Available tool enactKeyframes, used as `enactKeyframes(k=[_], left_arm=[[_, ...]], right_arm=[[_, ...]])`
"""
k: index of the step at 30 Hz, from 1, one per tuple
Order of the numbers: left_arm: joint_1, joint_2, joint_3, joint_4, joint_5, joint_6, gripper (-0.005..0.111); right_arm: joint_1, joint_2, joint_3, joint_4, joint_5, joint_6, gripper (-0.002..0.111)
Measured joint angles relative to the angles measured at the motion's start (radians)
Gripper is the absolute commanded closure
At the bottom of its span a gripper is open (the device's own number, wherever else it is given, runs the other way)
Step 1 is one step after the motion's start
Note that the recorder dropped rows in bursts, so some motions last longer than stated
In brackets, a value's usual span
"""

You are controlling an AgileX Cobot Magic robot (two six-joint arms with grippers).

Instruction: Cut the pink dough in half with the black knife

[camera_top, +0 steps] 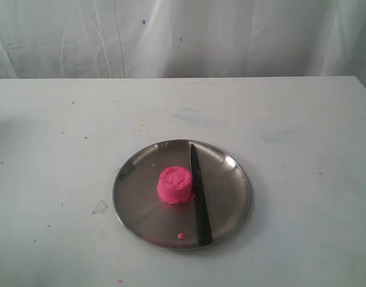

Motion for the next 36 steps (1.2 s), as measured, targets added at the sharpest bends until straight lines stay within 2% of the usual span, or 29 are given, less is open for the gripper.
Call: enactKeyframes(k=[13, 21, 27, 29, 32, 36], left_arm=[[0.0, 0.0, 0.0, 0.0, 0.0, 0.0, 0.107], [0.0, 0.0, 0.0, 0.0, 0.0, 0.0, 0.107], [0.0, 0.0, 0.0, 0.0, 0.0, 0.0, 0.107], [0.0, 0.0, 0.0, 0.0, 0.0, 0.0, 0.107], [0.0, 0.0, 0.0, 0.0, 0.0, 0.0, 0.107], [0.0, 0.0, 0.0, 0.0, 0.0, 0.0, 0.107]], right_arm=[[0.0, 0.0, 0.0, 0.0, -0.017, 0.0, 0.108], [0.0, 0.0, 0.0, 0.152, -0.255, 0.202, 0.108], [0.0, 0.0, 0.0, 0.181, -0.382, 0.249, 0.108], [0.0, 0.0, 0.0, 0.185, -0.386, 0.271, 0.108], [0.005, 0.0, -0.002, 0.172, -0.344, 0.491, 0.108], [0.089, 0.0, -0.148, 0.041, -0.184, 0.52, 0.108]])
